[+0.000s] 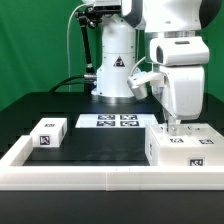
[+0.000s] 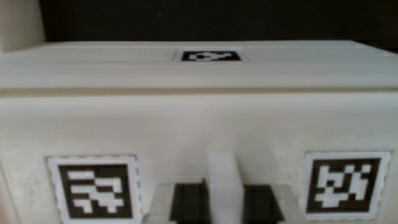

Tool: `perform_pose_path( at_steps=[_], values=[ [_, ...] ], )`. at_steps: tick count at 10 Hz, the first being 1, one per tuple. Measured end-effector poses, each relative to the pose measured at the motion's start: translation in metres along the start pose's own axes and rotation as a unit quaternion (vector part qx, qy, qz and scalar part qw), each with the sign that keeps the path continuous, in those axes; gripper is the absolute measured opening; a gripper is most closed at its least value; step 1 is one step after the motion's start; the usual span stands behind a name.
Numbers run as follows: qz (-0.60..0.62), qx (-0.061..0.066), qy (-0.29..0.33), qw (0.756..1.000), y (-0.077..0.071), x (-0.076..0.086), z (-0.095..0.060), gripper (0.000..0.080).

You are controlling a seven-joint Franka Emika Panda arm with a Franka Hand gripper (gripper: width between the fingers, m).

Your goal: Assemble cabinet

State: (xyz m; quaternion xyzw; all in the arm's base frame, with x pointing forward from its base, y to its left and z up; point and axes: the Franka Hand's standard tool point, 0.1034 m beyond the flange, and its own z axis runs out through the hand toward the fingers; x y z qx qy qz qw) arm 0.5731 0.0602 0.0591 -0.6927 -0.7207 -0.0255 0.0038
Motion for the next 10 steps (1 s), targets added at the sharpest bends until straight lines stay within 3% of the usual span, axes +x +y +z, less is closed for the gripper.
perform_pose_path(
  at_steps=[5,7,8,10],
  values=[
    [0.002,0.0,0.0,1.0,-0.0005,-0.0003,0.0004,0.007],
    [0.002,0.001,0.0,1.0,-0.0009,-0.0004,0.0008,0.0387],
    [0.002,0.001,0.0,1.0,-0.001,-0.0004,0.0011,0.0387],
    [0.002,0.002,0.0,1.0,-0.0013,-0.0004,0.0015,0.0721]
  ],
)
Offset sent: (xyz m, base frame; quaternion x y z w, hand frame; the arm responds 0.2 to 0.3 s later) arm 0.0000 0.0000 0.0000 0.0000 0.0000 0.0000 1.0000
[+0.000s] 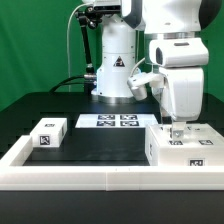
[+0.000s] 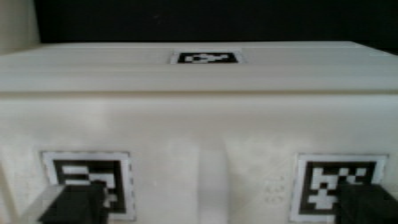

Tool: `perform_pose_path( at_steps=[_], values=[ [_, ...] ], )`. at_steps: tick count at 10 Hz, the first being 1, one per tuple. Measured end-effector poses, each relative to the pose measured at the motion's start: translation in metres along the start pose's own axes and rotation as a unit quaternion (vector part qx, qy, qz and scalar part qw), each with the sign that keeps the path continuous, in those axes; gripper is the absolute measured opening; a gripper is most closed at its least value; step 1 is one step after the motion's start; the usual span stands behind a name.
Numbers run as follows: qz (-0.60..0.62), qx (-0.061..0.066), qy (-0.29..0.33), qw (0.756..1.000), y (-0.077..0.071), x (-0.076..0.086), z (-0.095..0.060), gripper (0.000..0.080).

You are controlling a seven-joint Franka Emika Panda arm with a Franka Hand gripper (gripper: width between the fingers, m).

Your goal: Assemble cabinet

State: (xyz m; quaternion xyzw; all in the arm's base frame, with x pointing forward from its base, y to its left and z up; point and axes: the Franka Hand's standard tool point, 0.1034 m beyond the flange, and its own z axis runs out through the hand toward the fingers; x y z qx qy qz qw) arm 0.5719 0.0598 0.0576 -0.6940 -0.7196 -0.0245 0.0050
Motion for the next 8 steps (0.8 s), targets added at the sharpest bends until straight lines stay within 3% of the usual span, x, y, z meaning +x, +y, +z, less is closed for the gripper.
perform_pose_path(
  at_steps=[1,2,5,8],
  values=[
    [0.0,0.0,0.0,1.0,0.0,0.0,0.0,0.0721],
    [0.0,0.0,0.0,1.0,0.0,0.0,0.0,0.0782],
    [0.002,0.0,0.0,1.0,-0.001,0.0,0.001,0.0796],
    [0.032,-0.008,-0.007,0.999,-0.016,0.001,-0.019,0.0796]
  ],
)
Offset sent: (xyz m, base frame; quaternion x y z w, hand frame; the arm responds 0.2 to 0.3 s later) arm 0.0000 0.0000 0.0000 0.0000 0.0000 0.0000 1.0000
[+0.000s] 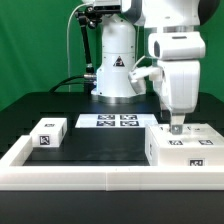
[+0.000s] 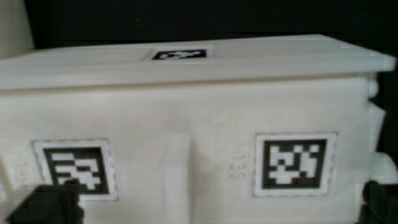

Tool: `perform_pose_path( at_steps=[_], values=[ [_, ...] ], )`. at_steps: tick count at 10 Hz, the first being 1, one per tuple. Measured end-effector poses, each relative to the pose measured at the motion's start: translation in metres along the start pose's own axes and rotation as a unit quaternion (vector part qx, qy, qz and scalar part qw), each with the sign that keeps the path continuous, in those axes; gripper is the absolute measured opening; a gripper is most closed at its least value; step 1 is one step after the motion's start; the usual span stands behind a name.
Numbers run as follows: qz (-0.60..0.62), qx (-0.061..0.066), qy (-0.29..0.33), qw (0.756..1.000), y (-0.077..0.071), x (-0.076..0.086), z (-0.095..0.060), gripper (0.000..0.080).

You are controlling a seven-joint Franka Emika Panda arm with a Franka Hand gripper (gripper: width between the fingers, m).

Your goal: Assemble cabinet

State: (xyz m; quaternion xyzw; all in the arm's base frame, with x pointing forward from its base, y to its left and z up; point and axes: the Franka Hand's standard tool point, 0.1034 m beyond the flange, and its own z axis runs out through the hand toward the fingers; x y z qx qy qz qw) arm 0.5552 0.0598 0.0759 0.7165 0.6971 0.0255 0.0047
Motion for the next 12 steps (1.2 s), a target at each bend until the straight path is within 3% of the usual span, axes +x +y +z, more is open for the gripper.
perform_pose_path(
  at_steps=[2,3,6,9,11,12],
  values=[
    [0.031,-0.001,-0.008,0.999,-0.018,-0.003,-0.015,0.0796],
    [0.082,0.005,-0.014,0.997,-0.031,-0.001,-0.019,0.0796],
    [0.086,0.007,-0.014,0.996,-0.033,-0.002,-0.017,0.0796],
    [0.194,0.005,-0.013,0.981,-0.033,-0.001,-0.017,0.0796],
    [0.304,-0.022,0.006,0.952,-0.034,0.008,-0.017,0.0796],
    [0.352,-0.027,0.014,0.936,-0.038,0.012,-0.015,0.0796]
  ],
)
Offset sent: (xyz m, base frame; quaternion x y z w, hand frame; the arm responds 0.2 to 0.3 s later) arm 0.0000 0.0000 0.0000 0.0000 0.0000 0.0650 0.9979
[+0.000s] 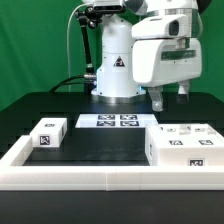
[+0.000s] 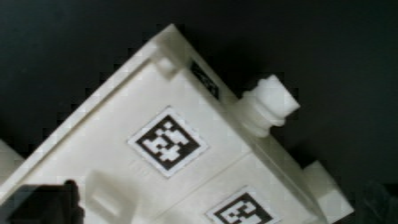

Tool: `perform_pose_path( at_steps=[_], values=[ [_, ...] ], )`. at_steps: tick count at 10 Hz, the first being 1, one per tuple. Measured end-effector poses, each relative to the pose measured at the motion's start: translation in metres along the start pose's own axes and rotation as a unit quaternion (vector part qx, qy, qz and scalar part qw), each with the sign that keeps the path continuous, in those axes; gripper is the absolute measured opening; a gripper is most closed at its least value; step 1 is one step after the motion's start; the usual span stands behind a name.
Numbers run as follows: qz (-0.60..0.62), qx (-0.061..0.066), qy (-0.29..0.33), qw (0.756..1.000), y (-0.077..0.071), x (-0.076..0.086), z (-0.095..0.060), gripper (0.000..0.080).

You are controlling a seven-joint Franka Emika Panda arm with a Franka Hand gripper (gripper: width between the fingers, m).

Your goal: Assemble cabinet

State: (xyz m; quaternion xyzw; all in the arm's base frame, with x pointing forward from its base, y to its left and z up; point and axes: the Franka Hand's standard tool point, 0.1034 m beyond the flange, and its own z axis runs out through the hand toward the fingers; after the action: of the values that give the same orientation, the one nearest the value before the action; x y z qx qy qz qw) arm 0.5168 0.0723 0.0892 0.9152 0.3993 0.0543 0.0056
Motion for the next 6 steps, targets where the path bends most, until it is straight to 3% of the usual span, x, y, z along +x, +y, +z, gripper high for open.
perform_pose_path(
  at_steps=[6],
  values=[
    [0.196,0.019,0.005,0.98,-0.0063,0.0017,0.0019,0.0796]
  ],
)
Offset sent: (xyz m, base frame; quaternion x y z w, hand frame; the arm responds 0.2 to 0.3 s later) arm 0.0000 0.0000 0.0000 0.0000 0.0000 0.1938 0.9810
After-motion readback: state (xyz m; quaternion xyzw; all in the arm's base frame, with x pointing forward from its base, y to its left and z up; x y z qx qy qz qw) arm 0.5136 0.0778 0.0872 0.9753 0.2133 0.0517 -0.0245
